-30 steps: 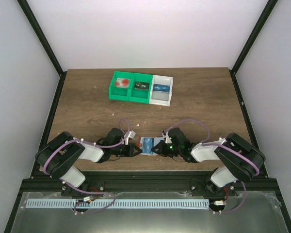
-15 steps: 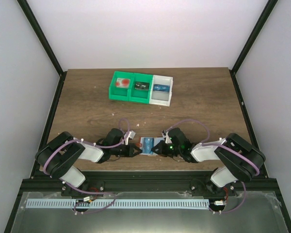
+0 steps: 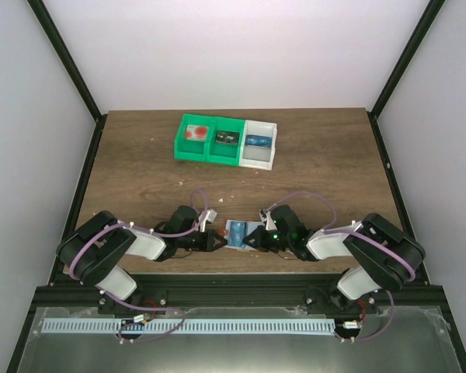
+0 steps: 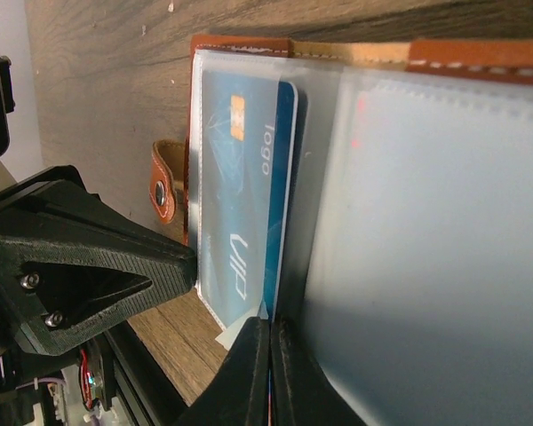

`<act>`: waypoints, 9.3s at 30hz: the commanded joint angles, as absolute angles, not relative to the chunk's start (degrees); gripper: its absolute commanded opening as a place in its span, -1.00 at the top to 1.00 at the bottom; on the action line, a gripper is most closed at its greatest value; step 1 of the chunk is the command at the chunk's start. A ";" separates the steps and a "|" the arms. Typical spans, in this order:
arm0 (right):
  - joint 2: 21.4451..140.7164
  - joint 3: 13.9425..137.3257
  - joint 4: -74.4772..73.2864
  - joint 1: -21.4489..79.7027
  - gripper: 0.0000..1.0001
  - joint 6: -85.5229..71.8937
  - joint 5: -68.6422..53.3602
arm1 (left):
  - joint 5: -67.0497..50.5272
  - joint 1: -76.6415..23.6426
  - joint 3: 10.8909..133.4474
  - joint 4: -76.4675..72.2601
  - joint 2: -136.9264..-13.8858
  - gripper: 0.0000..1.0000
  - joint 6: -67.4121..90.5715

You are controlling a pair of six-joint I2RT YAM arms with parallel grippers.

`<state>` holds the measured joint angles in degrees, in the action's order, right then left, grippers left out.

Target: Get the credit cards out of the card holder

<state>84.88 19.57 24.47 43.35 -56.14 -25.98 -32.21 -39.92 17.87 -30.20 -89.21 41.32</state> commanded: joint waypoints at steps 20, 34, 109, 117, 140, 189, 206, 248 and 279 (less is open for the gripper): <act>83.06 18.06 24.37 42.02 0.99 -54.82 -29.25 | -29.84 -40.15 16.59 -27.68 -90.26 1.00 39.80; 81.26 17.35 22.05 41.14 0.99 -53.99 -28.07 | -29.53 -40.11 16.08 -28.17 -90.35 1.00 40.14; 72.51 17.04 13.14 36.91 0.99 -50.03 -26.58 | -33.62 -40.11 12.44 -35.02 -91.14 1.00 44.61; 63.26 19.18 -0.37 36.74 0.99 -45.05 -24.22 | -34.73 -40.12 14.45 -30.77 -85.03 0.47 45.17; 47.75 24.98 -2.65 36.83 0.99 -40.59 -53.81 | -42.52 -34.60 26.95 0.80 -52.73 -0.38 34.70; 48.04 12.88 34.20 37.00 -0.15 -68.56 -37.48 | -41.41 -32.92 14.60 -36.07 -54.74 1.00 68.87; 62.90 25.38 41.13 42.45 -0.04 -73.58 -28.32 | -23.78 -33.35 11.27 -46.50 -50.59 1.00 78.54; 69.87 27.49 43.87 45.96 0.99 -72.08 -24.90 | -18.23 -33.55 6.78 -45.56 -44.38 0.23 78.42; 97.43 72.22 -18.93 8.95 0.99 -27.81 -45.43 | -8.06 -33.46 32.79 17.07 -37.44 -1.00 24.19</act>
